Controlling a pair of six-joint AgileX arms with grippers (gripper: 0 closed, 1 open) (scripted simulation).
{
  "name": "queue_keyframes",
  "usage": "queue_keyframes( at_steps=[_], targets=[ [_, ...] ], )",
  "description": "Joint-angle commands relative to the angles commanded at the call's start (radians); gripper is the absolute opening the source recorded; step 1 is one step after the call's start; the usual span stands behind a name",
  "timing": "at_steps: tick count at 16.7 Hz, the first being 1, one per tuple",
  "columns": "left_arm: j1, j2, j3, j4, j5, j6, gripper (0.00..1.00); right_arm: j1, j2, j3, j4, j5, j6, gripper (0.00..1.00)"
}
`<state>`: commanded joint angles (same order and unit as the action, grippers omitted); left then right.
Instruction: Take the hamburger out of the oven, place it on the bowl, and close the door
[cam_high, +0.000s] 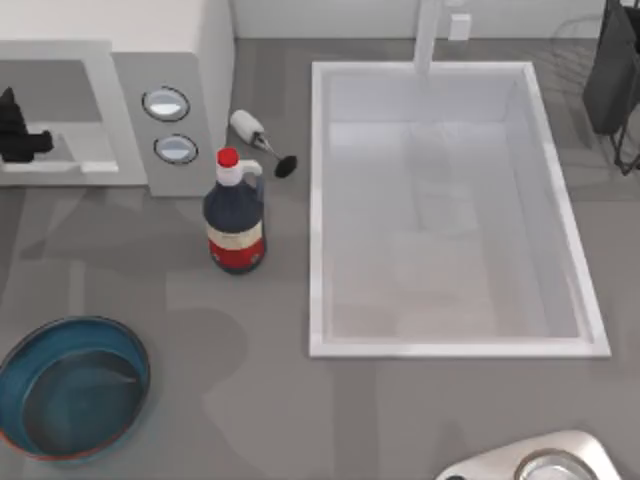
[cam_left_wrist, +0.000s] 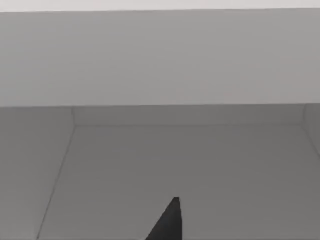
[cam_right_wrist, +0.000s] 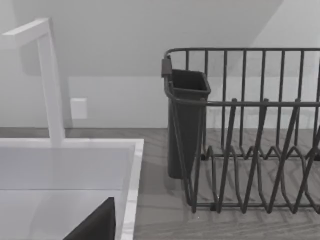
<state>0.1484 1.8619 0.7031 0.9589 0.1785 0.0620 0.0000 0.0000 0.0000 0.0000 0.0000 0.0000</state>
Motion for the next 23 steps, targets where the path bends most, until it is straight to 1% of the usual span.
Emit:
queue_keyframes(
  at_steps=[3, 5, 7, 9, 11, 14, 19, 23],
  targets=[
    [-0.007, -0.002, 0.013, -0.028, -0.01, -0.029, 0.0, 0.0, 0.0, 0.0, 0.0, 0.0, 0.0, 1.0],
    [-0.023, -0.006, 0.044, -0.096, -0.035, -0.097, 0.0, 0.0, 0.0, 0.0, 0.0, 0.0, 0.0, 1.0],
    [-0.053, -0.013, 0.092, -0.209, -0.073, -0.212, 0.0, 0.0, 0.0, 0.0, 0.0, 0.0, 0.0, 1.0],
    [-0.093, -0.018, 0.15, -0.354, -0.122, -0.365, 0.0, 0.0, 0.0, 0.0, 0.0, 0.0, 0.0, 1.0],
    [-0.145, -0.021, 0.216, -0.529, -0.179, -0.551, 0.0, 0.0, 0.0, 0.0, 0.0, 0.0, 0.0, 1.0],
    [-0.242, -0.016, 0.321, -0.832, -0.276, -0.878, 0.0, 0.0, 0.0, 0.0, 0.0, 0.0, 0.0, 1.0],
    [-0.439, 0.026, 0.487, -1.391, -0.456, -1.488, 0.0, 0.0, 0.0, 0.0, 0.0, 0.0, 0.0, 1.0],
    [-0.601, 0.1, 0.588, -1.83, -0.598, -1.974, 0.0, 0.0, 0.0, 0.0, 0.0, 0.0, 0.0, 1.0]
  ],
)
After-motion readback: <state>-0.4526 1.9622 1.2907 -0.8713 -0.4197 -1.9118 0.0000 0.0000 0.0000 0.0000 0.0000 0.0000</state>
